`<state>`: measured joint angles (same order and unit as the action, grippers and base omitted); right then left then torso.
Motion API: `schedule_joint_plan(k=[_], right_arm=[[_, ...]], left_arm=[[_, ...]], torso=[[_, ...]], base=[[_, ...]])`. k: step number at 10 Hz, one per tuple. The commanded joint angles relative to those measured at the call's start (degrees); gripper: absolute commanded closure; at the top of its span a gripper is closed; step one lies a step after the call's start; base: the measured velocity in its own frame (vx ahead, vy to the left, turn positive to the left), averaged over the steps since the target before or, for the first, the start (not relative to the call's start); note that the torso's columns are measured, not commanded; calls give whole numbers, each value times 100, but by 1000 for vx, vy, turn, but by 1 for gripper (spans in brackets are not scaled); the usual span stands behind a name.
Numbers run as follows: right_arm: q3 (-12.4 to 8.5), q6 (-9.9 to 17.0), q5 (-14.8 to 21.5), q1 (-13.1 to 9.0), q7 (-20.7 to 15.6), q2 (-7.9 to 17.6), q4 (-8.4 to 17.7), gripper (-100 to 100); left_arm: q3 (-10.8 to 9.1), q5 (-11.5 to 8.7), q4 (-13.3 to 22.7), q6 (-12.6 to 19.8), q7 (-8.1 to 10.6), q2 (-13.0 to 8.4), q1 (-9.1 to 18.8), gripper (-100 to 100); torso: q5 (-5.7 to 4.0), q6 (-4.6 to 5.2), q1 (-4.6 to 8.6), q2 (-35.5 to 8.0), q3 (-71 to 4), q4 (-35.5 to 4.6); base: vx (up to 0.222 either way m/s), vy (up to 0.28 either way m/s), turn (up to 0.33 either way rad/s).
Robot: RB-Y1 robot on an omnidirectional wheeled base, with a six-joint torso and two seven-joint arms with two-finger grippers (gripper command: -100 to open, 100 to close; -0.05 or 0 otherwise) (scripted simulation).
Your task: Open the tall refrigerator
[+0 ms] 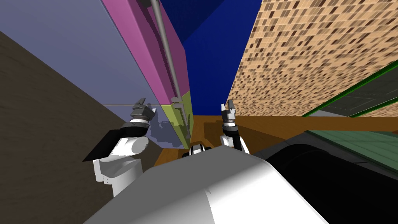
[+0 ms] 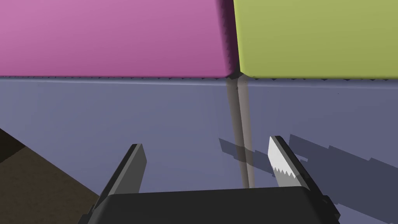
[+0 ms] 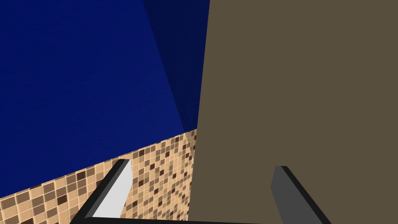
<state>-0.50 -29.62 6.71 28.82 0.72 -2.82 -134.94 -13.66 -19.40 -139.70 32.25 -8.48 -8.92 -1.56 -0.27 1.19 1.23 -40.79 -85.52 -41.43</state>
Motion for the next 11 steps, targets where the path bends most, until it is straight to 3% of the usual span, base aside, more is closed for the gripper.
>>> schedule_joint_plan(k=[1, 11], right_arm=[[0, 0, 0, 0, 0, 0, 0, 0], [0, 0, 0, 0, 0, 0, 0, 0]], left_arm=[[47, -141, 26, 354, 29, 17, 81, -100], [-111, -410, -121, 1642, 26, 179, 527, -100]], torso=[[4, 0, -12, 4, -2, 1], [-8, 8, 14, -16, 10, -14]], base=[[7, -46, 37], [0, -47, 45]])
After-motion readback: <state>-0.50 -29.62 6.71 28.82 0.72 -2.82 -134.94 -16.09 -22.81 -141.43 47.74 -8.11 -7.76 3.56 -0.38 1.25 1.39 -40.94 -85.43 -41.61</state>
